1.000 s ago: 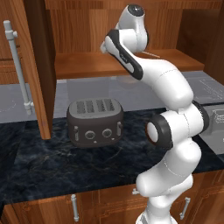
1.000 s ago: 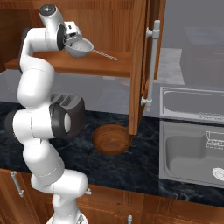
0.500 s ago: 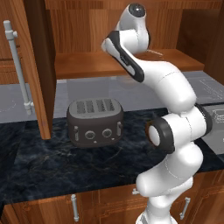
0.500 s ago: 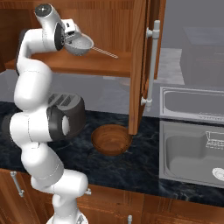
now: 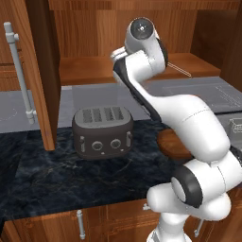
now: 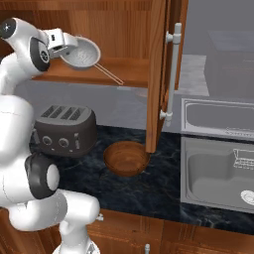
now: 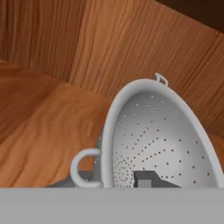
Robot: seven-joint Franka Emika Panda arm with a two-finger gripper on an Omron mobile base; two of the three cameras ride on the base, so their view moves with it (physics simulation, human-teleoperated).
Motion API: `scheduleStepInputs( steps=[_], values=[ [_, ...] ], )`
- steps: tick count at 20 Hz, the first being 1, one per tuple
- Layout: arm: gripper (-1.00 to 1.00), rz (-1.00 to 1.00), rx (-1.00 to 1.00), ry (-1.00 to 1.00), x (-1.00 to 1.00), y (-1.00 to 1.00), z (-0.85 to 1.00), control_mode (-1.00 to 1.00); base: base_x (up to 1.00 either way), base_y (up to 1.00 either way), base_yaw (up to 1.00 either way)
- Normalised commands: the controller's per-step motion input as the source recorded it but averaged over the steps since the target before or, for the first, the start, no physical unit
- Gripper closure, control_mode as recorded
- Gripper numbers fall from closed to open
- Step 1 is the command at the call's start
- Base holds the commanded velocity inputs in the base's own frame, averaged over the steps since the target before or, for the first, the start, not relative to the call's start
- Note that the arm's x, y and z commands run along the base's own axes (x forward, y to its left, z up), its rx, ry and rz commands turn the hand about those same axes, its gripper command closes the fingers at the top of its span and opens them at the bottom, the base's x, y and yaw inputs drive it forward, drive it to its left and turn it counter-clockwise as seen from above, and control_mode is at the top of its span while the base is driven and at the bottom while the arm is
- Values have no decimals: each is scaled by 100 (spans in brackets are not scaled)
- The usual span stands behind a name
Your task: Open the cabinet and setup a tea strainer by placing it in the bowl upright.
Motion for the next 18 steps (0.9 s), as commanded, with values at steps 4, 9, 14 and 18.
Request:
scheduleStepInputs(
  steps=[4, 9, 14, 18],
  values=[
    [100, -31, 0, 0, -100, 1, 5, -100, 0, 0, 0],
    [100, -29, -10, 12, -89, 0, 12, -100, 0, 0, 0],
    [100, -22, -16, 22, -48, 0, -6, -100, 0, 0, 0],
    [100, -13, -8, 22, -3, -25, -65, -100, 0, 0, 0]
  ],
)
